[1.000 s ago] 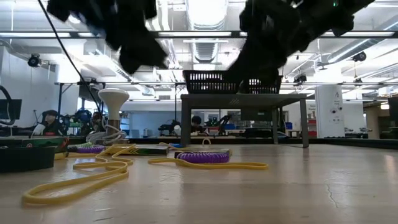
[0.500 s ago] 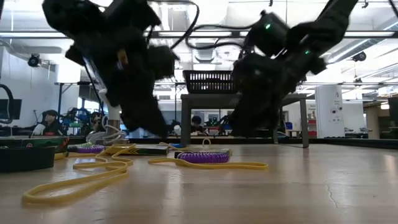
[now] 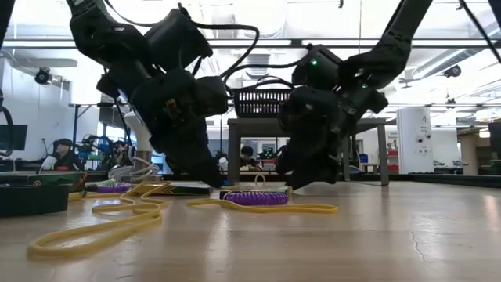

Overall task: Pick & Place Office Desk Supplies
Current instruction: Put the bottom right yellow crayon box into the right black bin, then put the bottom right yellow crayon box into the right black bin on the shelf

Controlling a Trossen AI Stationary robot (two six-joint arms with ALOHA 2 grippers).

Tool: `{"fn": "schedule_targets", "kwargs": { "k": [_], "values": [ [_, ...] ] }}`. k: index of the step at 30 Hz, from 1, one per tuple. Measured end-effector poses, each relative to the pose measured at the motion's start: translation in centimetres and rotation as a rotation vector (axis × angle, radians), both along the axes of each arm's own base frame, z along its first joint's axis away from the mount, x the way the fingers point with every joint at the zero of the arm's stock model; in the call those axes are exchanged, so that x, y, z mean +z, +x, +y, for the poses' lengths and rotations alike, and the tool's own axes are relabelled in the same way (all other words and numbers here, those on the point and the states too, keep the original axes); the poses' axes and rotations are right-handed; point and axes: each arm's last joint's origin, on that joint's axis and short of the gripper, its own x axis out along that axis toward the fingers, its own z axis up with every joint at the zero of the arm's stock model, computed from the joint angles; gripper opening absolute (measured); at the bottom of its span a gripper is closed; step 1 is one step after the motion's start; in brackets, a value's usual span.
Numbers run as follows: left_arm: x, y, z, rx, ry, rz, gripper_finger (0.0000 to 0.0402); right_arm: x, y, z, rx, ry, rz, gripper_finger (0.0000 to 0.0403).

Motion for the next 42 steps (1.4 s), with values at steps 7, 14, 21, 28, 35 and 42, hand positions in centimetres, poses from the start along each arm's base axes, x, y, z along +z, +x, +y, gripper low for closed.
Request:
{"fn": "schedule_targets", "kwargs": {
  "k": [7,14,21,28,35,42],
  "values": [
    [1.8,-0.4,-0.3,-0.056,-0.027,-0.029,0.0006,0.3,0.0,0.0,0.023,0.023,-0.006,0.0233],
    [0.8,-0.5,-0.8,-0.096,-0.091,0.019,0.0004,-0.3,0.2,0.1,0.056,0.060,-0.005,0.0231],
    [-1.0,-0.2,-0.6,-0.049,-0.057,0.057,0.0004,-0.3,0.2,0.2,0.064,0.066,-0.005,0.0228],
    [-1.1,0.0,-0.4,-0.026,-0.009,0.041,0.0004,-0.4,0.2,0.3,0.089,0.103,-0.012,0.0230],
    [-1.1,0.0,-0.3,-0.007,0.037,0.030,0.0004,0.0,0.5,0.6,0.134,0.150,-0.026,0.0221],
    [-1.0,0.2,-0.1,0.011,0.071,0.006,0.0003,-0.1,0.7,1.3,0.160,0.142,-0.031,0.0196]
  ]
}}
